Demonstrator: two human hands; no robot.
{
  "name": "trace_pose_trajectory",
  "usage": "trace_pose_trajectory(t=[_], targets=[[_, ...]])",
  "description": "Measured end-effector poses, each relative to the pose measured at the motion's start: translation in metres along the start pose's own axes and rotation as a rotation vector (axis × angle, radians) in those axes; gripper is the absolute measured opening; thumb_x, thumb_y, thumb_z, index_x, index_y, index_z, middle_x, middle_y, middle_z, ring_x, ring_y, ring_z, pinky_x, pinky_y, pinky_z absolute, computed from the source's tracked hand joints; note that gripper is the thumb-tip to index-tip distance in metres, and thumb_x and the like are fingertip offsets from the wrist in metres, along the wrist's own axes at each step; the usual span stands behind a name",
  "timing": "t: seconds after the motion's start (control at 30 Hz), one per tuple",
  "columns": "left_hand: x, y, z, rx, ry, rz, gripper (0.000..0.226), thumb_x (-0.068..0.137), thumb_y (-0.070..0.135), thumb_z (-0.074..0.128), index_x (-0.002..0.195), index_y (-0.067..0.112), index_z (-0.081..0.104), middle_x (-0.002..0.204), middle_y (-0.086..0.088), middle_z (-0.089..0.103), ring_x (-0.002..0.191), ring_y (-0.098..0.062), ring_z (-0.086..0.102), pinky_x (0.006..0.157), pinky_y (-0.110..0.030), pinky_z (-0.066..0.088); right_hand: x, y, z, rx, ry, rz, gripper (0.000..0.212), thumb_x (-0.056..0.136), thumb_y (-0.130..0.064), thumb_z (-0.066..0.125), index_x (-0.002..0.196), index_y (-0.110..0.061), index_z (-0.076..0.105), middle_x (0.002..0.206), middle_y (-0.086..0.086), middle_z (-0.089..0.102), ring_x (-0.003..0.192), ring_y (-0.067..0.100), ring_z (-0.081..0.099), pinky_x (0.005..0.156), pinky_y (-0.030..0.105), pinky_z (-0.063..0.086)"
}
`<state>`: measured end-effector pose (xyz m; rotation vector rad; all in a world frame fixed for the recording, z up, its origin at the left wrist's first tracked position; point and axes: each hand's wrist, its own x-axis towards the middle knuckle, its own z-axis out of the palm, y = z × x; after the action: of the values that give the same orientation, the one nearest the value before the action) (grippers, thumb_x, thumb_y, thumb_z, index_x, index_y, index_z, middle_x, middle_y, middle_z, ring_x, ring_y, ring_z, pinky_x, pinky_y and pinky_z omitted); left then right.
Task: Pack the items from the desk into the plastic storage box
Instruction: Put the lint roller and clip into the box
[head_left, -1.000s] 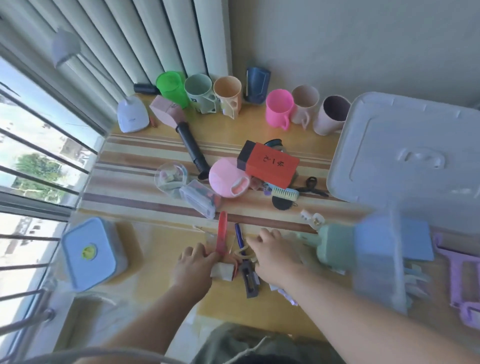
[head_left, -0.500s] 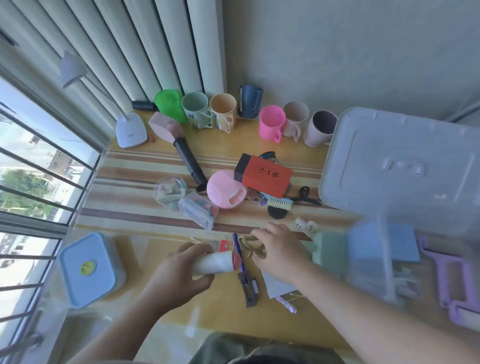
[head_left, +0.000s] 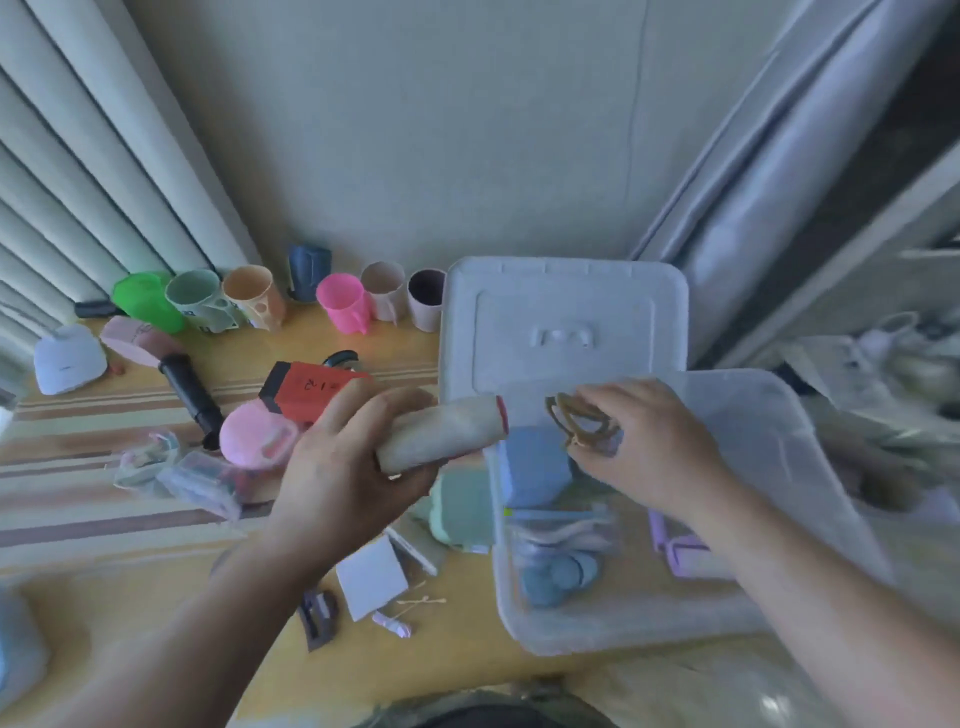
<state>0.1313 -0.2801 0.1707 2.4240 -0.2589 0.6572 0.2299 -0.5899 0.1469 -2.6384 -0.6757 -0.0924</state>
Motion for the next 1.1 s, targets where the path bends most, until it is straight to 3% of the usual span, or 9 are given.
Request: trace_pose_trajectory(t=[0.13,0.27,0.37,0.57,0.67,0.77,0.83,0.97,1.1], targets=[[0.031,0.082,0.057,-0.02,0.053,0.216,0.046,0.075,0.01,0.082,0.113,0.022,0.061,0.102,-0.008,0.064,0.091,-0.023,0.064,0.067,-0.038,0.055,-0.069,0.086,-0.009,-0.088,-0.382,0.161,0.029,0.067,-0.054,0.06,0.089,-0.037,0.052,0.087,-0.012,0.06,0.094,0.028,0.063,0.076,0.041,0.056],[0.045,0.124,0.106,-0.051,-0.091,0.247,0.05,0.074,0.015,0.082,0.118,0.026,0.062,0.109,-0.002,0.063,0.088,-0.025,0.067,0.061,-0.04,0.056,-0.104,0.113,0.027,-0.288,-0.813,0.041,0.031,0.075,-0.042,0.065,0.104,-0.034,0.059,0.106,-0.007,0.061,0.114,0.028,0.057,0.092,0.048,0.05],[0.045,0.134,0.131,0.004,-0.256,0.189,0.05,0.073,0.026,0.084,0.119,0.027,0.064,0.114,0.005,0.062,0.09,-0.022,0.068,0.062,-0.032,0.056,-0.098,0.119,0.046,-0.343,-0.954,-0.04,0.033,0.084,-0.031,0.075,0.114,-0.026,0.063,0.119,0.005,0.06,0.115,0.035,0.059,0.077,0.039,0.045],[0.018,0.122,0.167,0.137,-0.417,-0.003,0.049,0.068,0.041,0.087,0.111,0.031,0.065,0.107,0.009,0.065,0.074,-0.023,0.067,0.053,-0.024,0.043,-0.078,0.141,0.071,-0.158,-1.096,-0.041,0.051,0.083,-0.039,0.083,0.125,-0.021,0.062,0.123,0.004,0.065,0.11,0.029,0.062,0.08,0.036,0.049],[0.006,0.118,0.176,0.094,-0.461,-0.088,0.047,0.071,0.053,0.077,0.111,0.033,0.06,0.102,0.01,0.064,0.074,-0.022,0.066,0.056,-0.026,0.047,-0.076,0.153,0.062,0.071,-1.047,0.129,0.044,0.085,-0.039,0.08,0.123,-0.026,0.064,0.117,-0.008,0.071,0.104,0.021,0.067,0.091,0.035,0.055],[0.006,0.12,0.185,-0.011,-0.5,-0.277,0.052,0.07,0.069,0.068,0.108,0.035,0.059,0.097,0.013,0.062,0.08,-0.015,0.063,0.064,-0.03,0.051,-0.08,0.167,0.037,0.215,-0.83,0.27,0.019,0.09,-0.038,0.07,0.106,-0.036,0.06,0.088,-0.015,0.065,0.076,0.012,0.066,0.083,0.029,0.055],[0.01,0.127,0.196,-0.063,-0.485,-0.426,0.049,0.069,0.072,0.068,0.1,0.037,0.053,0.091,0.014,0.064,0.08,-0.01,0.061,0.065,-0.03,0.051,-0.087,0.172,0.019,0.376,-0.701,0.363,0.027,0.085,-0.045,0.073,0.109,-0.042,0.063,0.088,-0.019,0.065,0.072,0.013,0.069,0.082,0.031,0.058],[0.018,0.149,0.225,-0.198,-0.486,-0.757,0.042,0.08,0.067,0.065,0.088,0.031,0.046,0.068,0.003,0.071,0.066,-0.009,0.068,0.069,-0.038,0.056,-0.108,0.172,-0.004,0.455,-0.555,0.333,0.038,0.075,-0.065,0.07,0.102,-0.038,0.069,0.084,-0.012,0.068,0.079,0.01,0.067,0.075,0.031,0.06],[0.027,0.162,0.249,-0.251,-0.581,-0.768,0.035,0.09,0.063,0.06,0.095,0.03,0.051,0.08,0.001,0.071,0.061,-0.007,0.069,0.064,-0.026,0.056,-0.119,0.17,-0.008,0.39,-0.4,0.316,0.025,0.081,-0.052,0.065,0.09,-0.028,0.065,0.078,-0.005,0.069,0.074,0.011,0.07,0.067,0.034,0.06]])
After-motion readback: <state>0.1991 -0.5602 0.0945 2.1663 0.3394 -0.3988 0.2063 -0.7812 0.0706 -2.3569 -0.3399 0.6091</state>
